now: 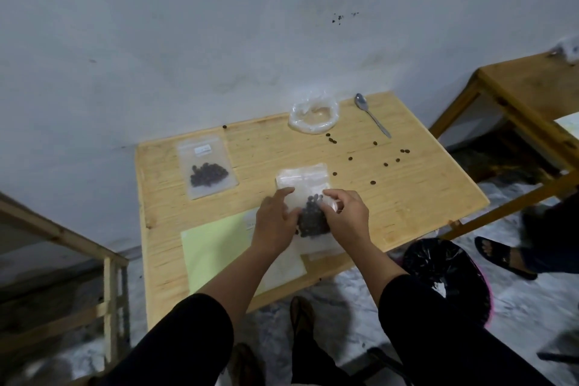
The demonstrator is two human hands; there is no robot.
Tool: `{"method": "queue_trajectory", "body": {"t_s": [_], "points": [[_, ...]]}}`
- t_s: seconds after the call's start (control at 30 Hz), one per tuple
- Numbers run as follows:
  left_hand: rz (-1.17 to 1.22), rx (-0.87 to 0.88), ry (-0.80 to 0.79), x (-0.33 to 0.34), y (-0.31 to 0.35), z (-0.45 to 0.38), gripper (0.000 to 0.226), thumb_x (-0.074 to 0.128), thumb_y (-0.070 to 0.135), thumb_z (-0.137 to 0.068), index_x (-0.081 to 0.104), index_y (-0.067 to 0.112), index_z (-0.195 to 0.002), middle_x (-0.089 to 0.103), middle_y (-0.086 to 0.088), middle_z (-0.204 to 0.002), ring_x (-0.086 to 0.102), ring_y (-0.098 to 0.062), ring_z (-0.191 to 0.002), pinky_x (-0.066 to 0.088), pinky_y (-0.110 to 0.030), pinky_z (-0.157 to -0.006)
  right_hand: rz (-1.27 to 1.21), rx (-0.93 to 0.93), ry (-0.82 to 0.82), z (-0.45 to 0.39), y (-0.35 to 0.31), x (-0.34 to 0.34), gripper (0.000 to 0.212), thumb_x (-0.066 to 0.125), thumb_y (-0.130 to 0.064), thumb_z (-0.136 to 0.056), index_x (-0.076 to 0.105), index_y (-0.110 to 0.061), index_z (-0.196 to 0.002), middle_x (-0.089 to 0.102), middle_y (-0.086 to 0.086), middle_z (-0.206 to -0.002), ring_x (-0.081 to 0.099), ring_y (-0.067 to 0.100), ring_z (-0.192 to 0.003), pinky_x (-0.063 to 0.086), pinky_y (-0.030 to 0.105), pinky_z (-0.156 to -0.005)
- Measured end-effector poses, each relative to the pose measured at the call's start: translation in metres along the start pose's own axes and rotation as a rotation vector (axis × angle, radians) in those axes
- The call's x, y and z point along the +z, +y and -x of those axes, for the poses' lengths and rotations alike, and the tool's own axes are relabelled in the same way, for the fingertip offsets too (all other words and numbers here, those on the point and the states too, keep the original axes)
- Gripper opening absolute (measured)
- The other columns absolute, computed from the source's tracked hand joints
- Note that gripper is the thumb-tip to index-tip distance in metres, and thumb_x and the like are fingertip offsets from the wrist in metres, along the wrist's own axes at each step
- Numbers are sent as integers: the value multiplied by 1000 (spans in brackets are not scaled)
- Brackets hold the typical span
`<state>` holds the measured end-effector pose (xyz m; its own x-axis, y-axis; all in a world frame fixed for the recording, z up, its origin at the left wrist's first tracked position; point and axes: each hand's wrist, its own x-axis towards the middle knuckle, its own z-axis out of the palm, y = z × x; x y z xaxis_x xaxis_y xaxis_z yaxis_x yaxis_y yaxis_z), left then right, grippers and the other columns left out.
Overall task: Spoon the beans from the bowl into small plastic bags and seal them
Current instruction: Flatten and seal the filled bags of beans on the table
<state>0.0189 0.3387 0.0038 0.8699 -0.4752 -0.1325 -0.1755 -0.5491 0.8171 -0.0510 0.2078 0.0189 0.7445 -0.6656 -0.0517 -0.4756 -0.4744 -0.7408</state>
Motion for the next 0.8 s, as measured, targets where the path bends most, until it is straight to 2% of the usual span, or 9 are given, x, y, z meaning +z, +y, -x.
{"method": "queue_trajectory", "body": {"t_s": [0.07,0.2,0.33,0.4,0.5,0.63,0.8], "points": [[78,-28,40,-14,-5,3,42,61,24,-89,50,30,-129,56,-2,-100,54,-12,-82,40,-22,-75,-24,-22,-49,3,-11,8,24,65,-18,-85,66,-14,-109,60,4,-110,49,11,-88,38,19,-81],[216,-100,47,-46,-26,16,44,65,26,-87,53,32,-129,54,14,-117,50,-6,-102,39,-21,-87,-3,-127,-144,14,-33,34,23,65,-13,-83,69,-12,-106,66,5,-109,58,14,-95,41,17,-82],[286,-142,114,-74,-59,34,45,67,18,-85,55,30,-127,53,8,-133,46,-11,-121,35,-24,-99,14,-220,-263,30,-45,57,19,61,-9,-87,70,-10,-104,71,7,-100,58,10,-79,38,0,-64],[298,-187,149,-85,-73,43,44,66,16,-86,56,32,-126,52,6,-135,45,-14,-125,36,-25,-100,56,-234,-277,39,-43,68,19,61,-11,-88,69,-9,-105,71,8,-97,61,13,-79,38,2,-64],[312,-230,192,-95,-89,56,43,64,15,-88,56,35,-125,51,4,-137,46,-18,-126,40,-28,-98,138,-181,-223,49,-31,82,21,60,-10,-88,68,-6,-107,68,10,-103,62,21,-94,40,16,-77],[335,-261,231,-101,-104,71,44,63,14,-88,56,36,-125,52,4,-136,46,-17,-126,40,-26,-96,222,-120,-225,57,-14,90,24,59,-9,-87,66,-4,-110,67,12,-106,62,26,-97,46,30,-85],[351,-250,240,-103,-108,80,44,63,11,-87,56,34,-125,55,14,-120,47,-15,-123,40,-32,-103,250,-141,-214,57,-13,91,22,60,-8,-86,67,-4,-107,70,12,-103,63,25,-97,45,28,-83]]}}
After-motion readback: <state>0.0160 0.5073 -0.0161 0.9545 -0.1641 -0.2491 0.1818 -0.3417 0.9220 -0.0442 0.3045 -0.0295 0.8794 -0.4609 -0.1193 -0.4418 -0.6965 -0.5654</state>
